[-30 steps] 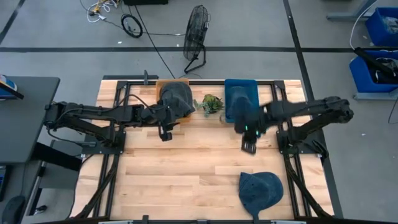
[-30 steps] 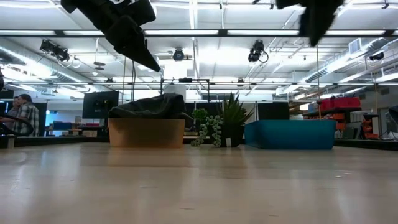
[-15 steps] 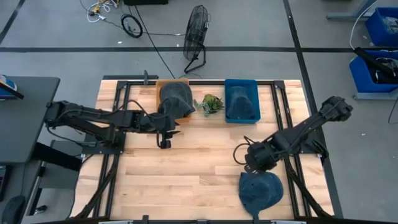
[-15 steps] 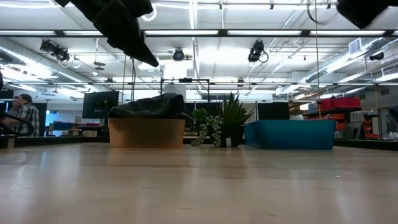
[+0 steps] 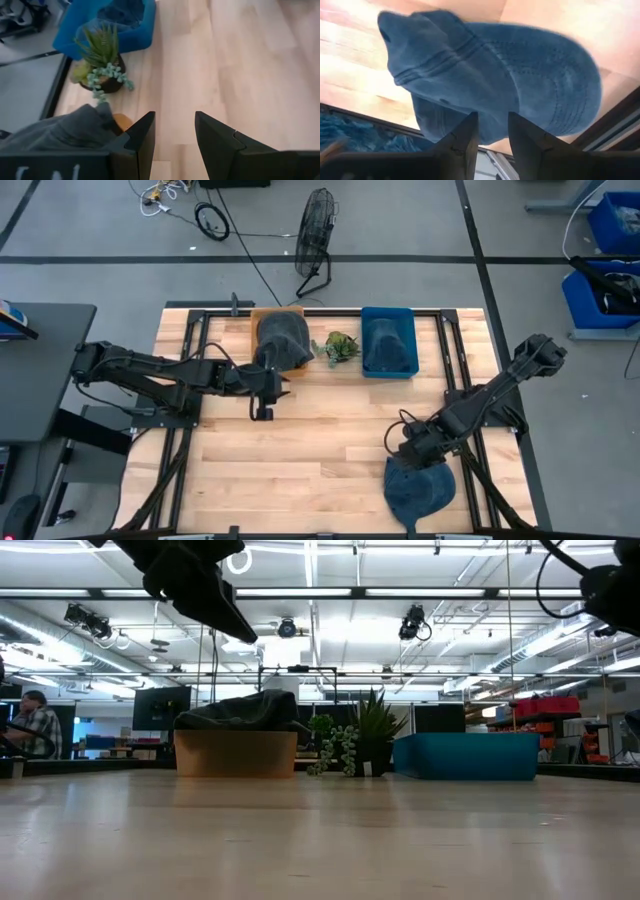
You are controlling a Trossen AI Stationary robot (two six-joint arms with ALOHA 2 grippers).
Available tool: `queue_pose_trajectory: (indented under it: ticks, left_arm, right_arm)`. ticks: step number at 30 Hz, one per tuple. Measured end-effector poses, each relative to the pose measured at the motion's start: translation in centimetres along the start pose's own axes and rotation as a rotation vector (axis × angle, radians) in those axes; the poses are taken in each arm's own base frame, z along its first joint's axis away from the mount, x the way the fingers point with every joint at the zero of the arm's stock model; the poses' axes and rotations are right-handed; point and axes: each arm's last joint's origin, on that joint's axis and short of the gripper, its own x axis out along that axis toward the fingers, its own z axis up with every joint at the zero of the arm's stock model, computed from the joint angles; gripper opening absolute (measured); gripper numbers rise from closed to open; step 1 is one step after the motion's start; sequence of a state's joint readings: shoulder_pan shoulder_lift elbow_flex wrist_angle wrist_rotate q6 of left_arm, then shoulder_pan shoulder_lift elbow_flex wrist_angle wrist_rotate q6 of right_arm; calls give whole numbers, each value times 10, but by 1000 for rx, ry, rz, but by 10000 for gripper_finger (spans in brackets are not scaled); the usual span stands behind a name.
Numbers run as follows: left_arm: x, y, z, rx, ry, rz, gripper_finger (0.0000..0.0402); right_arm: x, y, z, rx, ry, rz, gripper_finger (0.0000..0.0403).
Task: Pick & Place hat
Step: Put the blue cap into the blue bin
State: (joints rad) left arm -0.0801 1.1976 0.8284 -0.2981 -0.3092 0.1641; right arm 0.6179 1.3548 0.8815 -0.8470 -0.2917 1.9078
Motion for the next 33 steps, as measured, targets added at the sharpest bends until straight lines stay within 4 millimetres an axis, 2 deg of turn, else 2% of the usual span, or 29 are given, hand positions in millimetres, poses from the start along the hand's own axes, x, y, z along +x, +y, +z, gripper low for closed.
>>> queue_pose_trajectory:
  ticks: [5, 11, 18, 22, 27, 29, 33]
  left_arm:
    - [0, 1, 0, 56, 5, 26, 142]
    - [0, 1, 0, 58, 6, 27, 142]
    - [0, 1, 0, 56, 7, 28, 142]
    - [0, 1, 0, 52, 6, 27, 142]
    - [0, 1, 0, 49, 7, 27, 142]
    - [0, 1, 0, 37, 7, 27, 142]
    - [0, 1, 0, 23, 6, 28, 142]
  right_arm:
    - [8, -3, -7, -14, -14, 11, 110]
    - [27, -3, -12, -65, -29, -21, 110]
    - [45, -1, -7, -165, -65, -112, 108]
    - [51, -3, -4, -183, -78, -169, 86]
    - [49, 4, -1, -287, -18, -129, 13]
    - [43, 11, 2, -318, 0, -108, 12]
    - [24, 29, 4, -489, 4, -48, 7]
